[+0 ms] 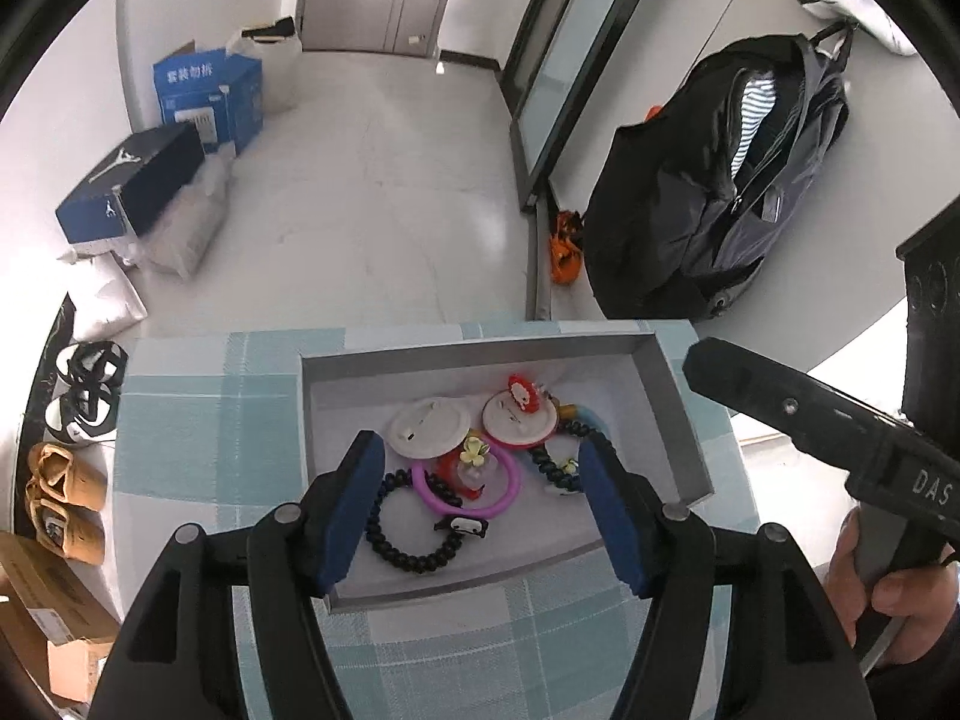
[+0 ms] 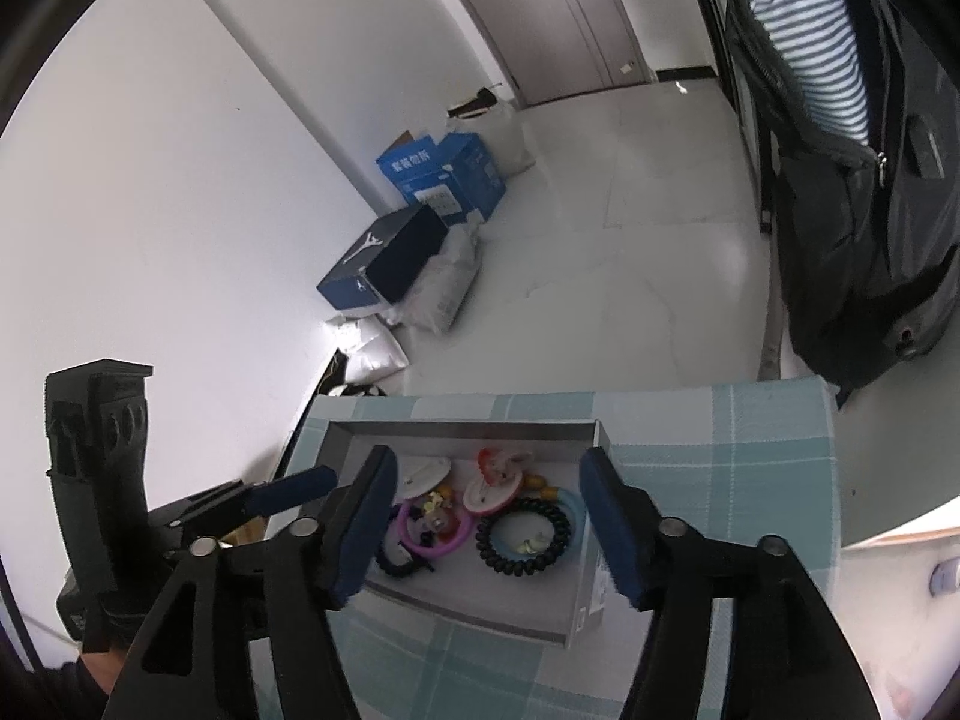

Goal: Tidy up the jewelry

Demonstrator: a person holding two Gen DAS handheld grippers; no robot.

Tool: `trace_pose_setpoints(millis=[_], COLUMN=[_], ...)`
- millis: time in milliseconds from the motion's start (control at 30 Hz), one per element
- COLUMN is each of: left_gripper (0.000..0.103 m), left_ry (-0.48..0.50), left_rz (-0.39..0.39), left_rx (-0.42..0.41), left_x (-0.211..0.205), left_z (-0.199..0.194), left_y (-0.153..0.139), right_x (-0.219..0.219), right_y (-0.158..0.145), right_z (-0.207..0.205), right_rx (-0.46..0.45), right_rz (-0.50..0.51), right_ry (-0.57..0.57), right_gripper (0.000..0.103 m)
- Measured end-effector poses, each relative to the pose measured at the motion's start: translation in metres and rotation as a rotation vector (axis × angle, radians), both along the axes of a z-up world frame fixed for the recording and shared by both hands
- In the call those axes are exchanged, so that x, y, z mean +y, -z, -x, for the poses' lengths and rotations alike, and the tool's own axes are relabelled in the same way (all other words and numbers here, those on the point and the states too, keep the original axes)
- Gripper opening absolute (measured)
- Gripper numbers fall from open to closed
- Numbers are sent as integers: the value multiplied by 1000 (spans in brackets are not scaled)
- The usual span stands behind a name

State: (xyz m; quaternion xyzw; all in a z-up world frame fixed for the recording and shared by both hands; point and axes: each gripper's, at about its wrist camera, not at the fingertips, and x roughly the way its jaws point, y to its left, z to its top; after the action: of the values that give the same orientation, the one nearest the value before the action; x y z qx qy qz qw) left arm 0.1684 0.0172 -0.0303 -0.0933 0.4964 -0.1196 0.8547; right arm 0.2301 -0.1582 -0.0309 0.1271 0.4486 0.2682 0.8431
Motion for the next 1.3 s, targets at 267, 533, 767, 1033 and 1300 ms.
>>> trace_pose_setpoints(millis=[267, 533, 767, 1033, 1300], left_gripper=[63, 76, 79, 80, 80], left_ry=[-43, -86, -144, -159, -157], left_rz=[-36, -52, -86, -89, -105], left_rx=[-92, -154, -213, -243, -247], left_x=[-2, -1, 5, 4, -3], left_z=[22, 48, 75, 92, 102], left_y=[-17, -32, -43, -48, -47], right_x=[-8, -9, -11, -11, -14], right_y=[-12, -24, -28, -31, -31], right_z=[27, 63, 88, 114, 124], right_rx=[-71, -171, -227, -282, -298], right_rz=[5, 24, 36, 44, 60], right_ry=[10, -6, -17, -25, -24], right_gripper=[81, 91, 99, 103, 103])
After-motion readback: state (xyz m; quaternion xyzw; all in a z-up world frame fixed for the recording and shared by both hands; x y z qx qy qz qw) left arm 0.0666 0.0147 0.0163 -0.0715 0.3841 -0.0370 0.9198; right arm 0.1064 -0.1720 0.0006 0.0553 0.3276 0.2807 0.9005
